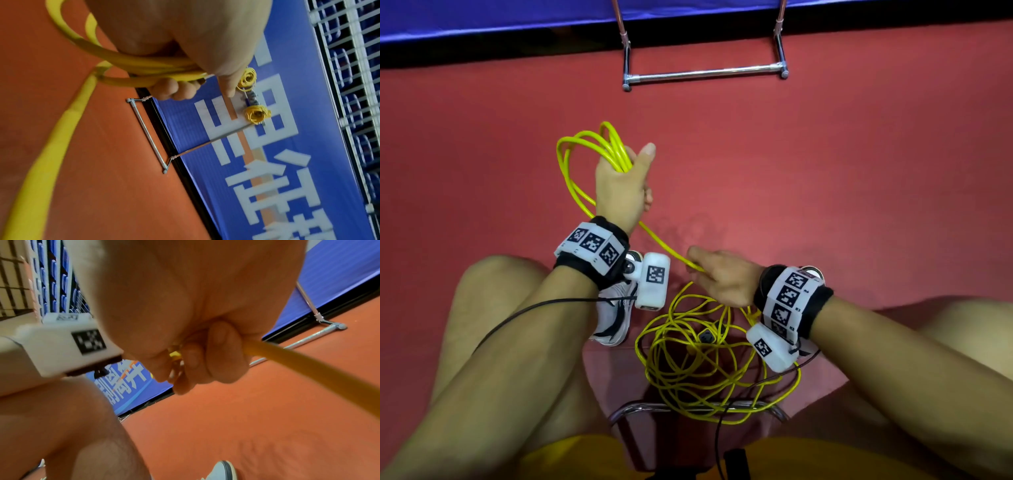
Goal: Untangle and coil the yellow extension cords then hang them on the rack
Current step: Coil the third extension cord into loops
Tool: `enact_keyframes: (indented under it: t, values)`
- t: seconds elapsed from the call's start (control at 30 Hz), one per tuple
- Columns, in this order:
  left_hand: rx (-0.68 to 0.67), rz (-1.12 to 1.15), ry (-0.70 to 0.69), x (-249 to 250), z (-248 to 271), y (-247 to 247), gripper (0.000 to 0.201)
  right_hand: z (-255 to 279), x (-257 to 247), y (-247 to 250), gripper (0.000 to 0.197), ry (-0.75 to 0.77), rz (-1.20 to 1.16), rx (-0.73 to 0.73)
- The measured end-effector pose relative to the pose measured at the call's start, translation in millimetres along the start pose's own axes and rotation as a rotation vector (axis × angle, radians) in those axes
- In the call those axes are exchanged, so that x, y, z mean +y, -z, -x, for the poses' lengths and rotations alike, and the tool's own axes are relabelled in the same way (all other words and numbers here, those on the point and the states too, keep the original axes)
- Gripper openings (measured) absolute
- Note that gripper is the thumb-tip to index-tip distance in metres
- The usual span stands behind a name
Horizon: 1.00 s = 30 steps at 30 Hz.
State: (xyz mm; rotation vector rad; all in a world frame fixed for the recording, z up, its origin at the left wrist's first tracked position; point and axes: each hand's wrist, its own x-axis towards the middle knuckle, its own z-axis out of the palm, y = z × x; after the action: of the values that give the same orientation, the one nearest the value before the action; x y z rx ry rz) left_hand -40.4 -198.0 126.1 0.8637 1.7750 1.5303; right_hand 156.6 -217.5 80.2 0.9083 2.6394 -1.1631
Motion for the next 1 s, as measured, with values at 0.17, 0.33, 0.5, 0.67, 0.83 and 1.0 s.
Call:
enact_keyframes:
  t: [0.17, 0.33, 0.5, 0.67, 0.83, 1.0]
  values:
    - [-0.142, -0.365, -0.072, -15.6, 4.4, -2.1, 0.055, -1.3, 0.9, 12.9, 0.015, 0.219, -0.015, 0.088]
    - [-0.374, -0.627, -0.028, -19.1, 16.3, -8.4, 0.050, 4.8, -3.1, 33.2, 0.032, 0.325, -0.049, 0.277]
    - [-0.630, -0.366, 0.260, -11.1, 36.9, -18.6, 0.071, 12.9, 1.4, 52.8, 0.041, 0.252, 0.006, 0.438]
    - [-0.903, -0.126, 0.568, -0.3, 45.6, -19.1, 0.079, 15.8, 12.2, 70.8, 0.067, -0.025, 0.043, 0.616]
    - [-1.024, -0.060, 0.552, 12.6, 53.4, -14.5, 0.026, 12.7, 22.9, 82.7, 0.059, 0.027, -0.091, 0.624]
    - [-0.982, 0.209, 0.644, 31.1, 45.8, -3.6, 0.035, 11.7, 32.8, 86.6, 0.045, 0.109, -0.277, 0.788]
